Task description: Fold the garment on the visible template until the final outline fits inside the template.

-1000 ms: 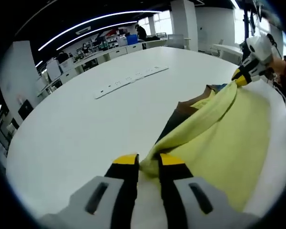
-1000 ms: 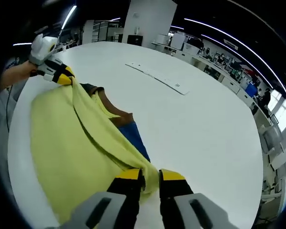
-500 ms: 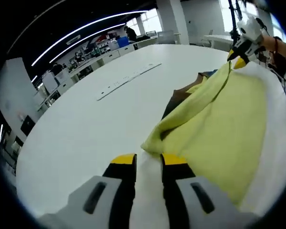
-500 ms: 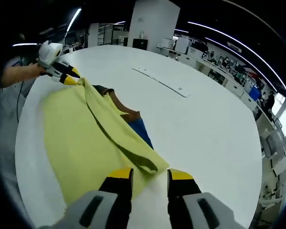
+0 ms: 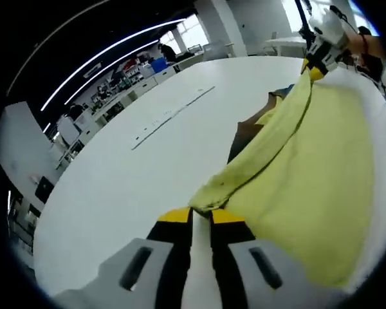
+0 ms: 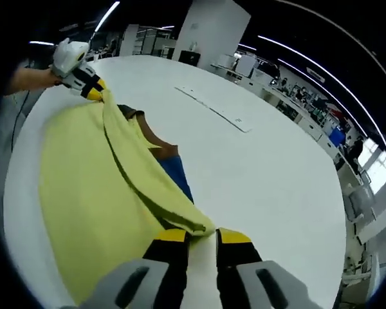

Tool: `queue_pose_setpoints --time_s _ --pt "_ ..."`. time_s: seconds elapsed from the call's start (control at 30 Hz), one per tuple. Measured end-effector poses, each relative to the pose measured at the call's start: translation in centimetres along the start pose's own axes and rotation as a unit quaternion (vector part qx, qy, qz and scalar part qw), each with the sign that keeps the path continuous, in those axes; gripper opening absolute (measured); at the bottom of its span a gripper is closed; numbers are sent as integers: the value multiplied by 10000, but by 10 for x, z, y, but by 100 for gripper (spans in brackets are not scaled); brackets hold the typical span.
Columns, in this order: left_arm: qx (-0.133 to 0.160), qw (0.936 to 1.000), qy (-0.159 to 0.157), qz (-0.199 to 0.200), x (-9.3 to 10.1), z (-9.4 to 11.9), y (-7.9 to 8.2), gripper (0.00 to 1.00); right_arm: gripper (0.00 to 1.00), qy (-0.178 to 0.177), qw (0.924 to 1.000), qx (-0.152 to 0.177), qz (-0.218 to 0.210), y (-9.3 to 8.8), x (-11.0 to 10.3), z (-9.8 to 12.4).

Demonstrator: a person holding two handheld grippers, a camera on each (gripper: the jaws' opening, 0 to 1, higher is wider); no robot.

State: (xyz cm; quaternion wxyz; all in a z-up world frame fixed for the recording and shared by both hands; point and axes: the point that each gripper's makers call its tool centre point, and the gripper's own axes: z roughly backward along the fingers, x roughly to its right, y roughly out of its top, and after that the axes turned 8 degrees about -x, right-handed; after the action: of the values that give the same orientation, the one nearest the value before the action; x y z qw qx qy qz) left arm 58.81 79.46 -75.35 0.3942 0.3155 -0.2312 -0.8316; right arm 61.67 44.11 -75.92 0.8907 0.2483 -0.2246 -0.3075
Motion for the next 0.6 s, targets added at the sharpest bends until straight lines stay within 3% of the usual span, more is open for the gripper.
queue_pose_setpoints --time_s 0.17,0.3,0.43,0.6 --pt "108 9973 92 721 -10 -5 4 7 10 -113 9976 144 -669 6 10 -7" --pt "100 9934 95 1141 -12 -10 2 8 9 -65 9895 230 -1424 5 16 -12" --pt "97 9811 -169 1928 -9 -17 -1 7 0 207 9766 366 -2109 7 14 -15" --pt "178 9709 -309 2369 -11 -21 -4 8 4 333 9658 265 -2557 1 17 -20"
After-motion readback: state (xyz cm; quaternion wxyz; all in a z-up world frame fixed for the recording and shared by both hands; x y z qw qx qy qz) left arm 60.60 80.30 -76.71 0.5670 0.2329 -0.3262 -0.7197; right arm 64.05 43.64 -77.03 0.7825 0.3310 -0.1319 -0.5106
